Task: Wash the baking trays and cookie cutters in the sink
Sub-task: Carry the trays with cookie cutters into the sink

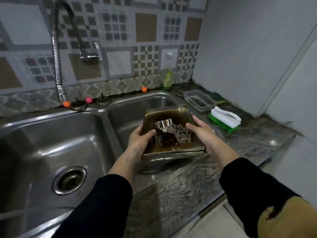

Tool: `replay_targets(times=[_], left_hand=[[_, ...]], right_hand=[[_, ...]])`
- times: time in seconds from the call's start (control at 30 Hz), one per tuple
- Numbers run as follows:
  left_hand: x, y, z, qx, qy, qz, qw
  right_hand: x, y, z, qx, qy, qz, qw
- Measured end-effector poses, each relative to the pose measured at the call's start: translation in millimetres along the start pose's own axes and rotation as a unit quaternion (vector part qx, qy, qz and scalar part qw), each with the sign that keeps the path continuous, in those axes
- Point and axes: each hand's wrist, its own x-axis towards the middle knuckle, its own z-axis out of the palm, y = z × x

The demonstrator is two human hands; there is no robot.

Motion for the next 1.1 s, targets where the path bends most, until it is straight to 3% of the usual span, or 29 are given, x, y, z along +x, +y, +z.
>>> replay_targets(times=[0.47, 0.67, 1.1], left_hand=[[98.8, -56.9, 21.9, 0.028, 0.126, -0.137, 0.982], [125.6, -78.7, 45.0, 0.046, 0.209, -0.147, 0.966], [152.8, -105.2, 62.7, -0.007, 0.181, -0.222, 0.958]], right_hand=[[144.8, 47.1, 22.9, -0.069, -0.137, 0.145, 0.978], [202.2, 57.6, 26.5, -0.086, -0.193, 0.155, 0.965], [238.2, 83.1, 33.2, -0.151, -0.218, 0.171, 0.949]])
